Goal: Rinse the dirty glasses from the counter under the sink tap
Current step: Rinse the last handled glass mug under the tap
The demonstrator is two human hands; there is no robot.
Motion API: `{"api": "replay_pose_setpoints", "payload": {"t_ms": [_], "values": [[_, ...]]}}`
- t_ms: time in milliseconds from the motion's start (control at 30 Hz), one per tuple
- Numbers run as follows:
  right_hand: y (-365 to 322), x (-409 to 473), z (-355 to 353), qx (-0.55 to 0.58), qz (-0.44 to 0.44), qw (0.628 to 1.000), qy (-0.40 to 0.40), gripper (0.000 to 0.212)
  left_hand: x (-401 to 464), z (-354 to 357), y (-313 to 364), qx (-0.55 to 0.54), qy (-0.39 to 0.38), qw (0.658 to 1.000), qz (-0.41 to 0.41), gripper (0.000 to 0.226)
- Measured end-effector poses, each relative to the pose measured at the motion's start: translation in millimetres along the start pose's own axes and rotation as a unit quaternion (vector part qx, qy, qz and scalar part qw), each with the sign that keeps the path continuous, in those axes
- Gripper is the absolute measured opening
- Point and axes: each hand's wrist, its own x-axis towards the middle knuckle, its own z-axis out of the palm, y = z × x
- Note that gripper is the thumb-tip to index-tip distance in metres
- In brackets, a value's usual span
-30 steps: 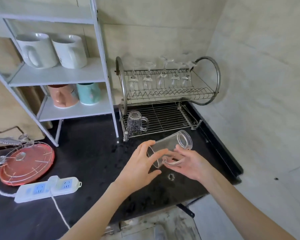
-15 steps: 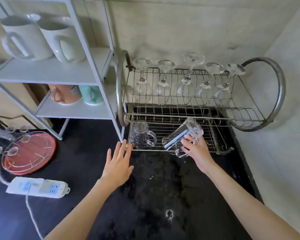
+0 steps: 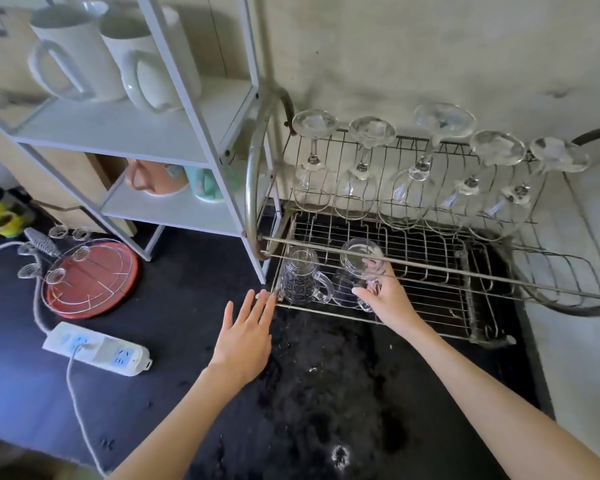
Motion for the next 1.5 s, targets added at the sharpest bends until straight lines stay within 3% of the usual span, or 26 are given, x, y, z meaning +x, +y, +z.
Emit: {"api": "replay_pose_setpoints", "payload": {"t_ms": [233,367,433,567,667,767,867,1033,1133,1267,1500], "values": [[-2,-4,0,-0.019,0.038,0.999,-0.025,0.052,-1,4,2,-0.04,-0.018,0.999,-0.018,0.067],[-6,-25,2,-0.028,0.046,0.999,-0.01,0.072,-3,4,-3,-0.074,-0.024,0.997,-0.006,0.069],[-6,-38,4,-0.08,0.064,0.995,0.006,0.08,-8,-2,-6,-0.092,-0.019,0.995,0.011,0.068],[-20,-77,12,-0.207,0.073,0.975,0.041,0.075,-30,-5,-12,-0.102,0.041,0.993,0.035,0.064],[-37,-117,34,-0.255,0.009,0.966,0.042,0.07,-70,10,-16,-0.14,0.062,0.988,0.022,0.063],[-58,-153,69,-0.314,-0.059,0.948,-0.014,0.068,-125,39,-29,-0.167,0.073,0.983,-0.011,0.062],[-85,-183,118,-0.349,-0.133,0.925,-0.064,0.065,-187,64,-62,-0.18,0.097,0.977,-0.063,0.08],[-135,-234,222,-0.348,-0.252,0.888,-0.164,0.064,-300,95,-141,-0.143,0.127,0.962,-0.196,0.055],[-167,-258,285,-0.344,-0.322,0.852,-0.228,0.067,-370,117,-179,-0.162,0.154,0.938,-0.267,0.055],[-212,-270,361,-0.324,-0.41,0.81,-0.267,0.071,-443,133,-227,-0.21,0.206,0.879,-0.375,0.064],[-285,-255,466,-0.285,-0.469,0.781,-0.298,0.065,-492,147,-307,-0.217,0.26,0.813,-0.473,0.076]]}}
